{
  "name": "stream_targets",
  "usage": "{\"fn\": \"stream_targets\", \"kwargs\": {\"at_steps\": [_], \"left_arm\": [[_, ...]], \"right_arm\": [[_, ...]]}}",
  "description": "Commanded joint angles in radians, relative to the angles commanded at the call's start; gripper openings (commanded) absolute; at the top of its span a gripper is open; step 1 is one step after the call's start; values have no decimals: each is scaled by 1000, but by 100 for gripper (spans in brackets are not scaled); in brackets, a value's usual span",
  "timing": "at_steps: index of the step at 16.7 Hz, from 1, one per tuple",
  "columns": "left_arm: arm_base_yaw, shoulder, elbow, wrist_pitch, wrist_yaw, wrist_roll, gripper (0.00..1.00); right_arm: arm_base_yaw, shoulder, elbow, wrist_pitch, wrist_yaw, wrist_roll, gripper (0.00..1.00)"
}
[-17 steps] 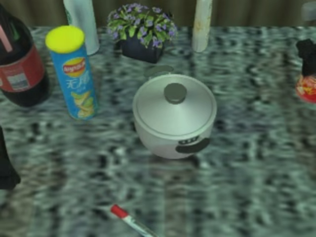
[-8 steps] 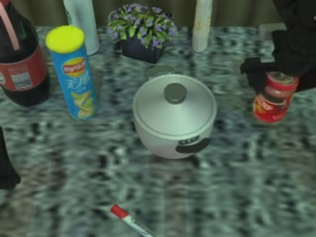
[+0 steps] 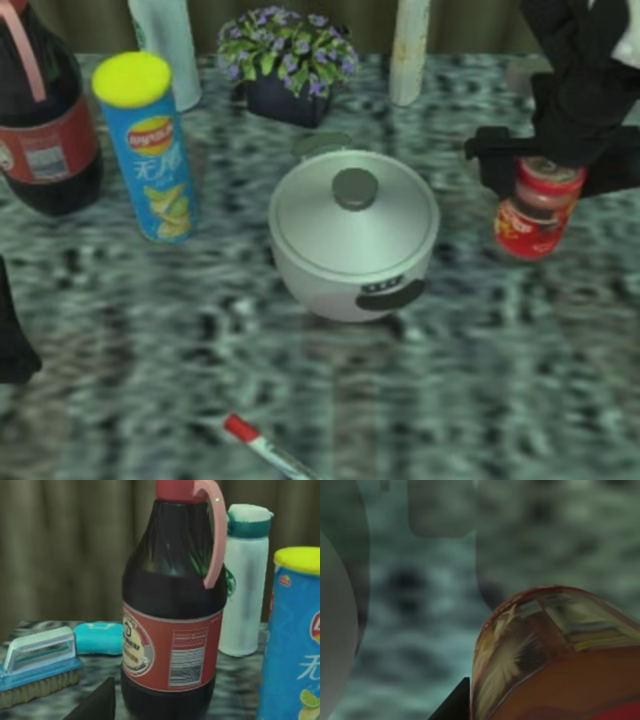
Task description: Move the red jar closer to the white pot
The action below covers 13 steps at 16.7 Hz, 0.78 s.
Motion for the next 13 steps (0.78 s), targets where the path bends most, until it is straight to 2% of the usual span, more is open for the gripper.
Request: {"fn": "stream_targets", "kwargs": {"at_steps": [7, 12, 13], "left_arm": [[0, 0, 0, 0, 0, 0, 100], [0, 0, 0, 0, 0, 0, 100], [0, 0, 0, 0, 0, 0, 100]], "right_arm": [[2, 62, -85, 150, 3, -1, 0], [2, 68, -94, 165, 3, -1, 0], [2, 68, -94, 165, 3, -1, 8]]}}
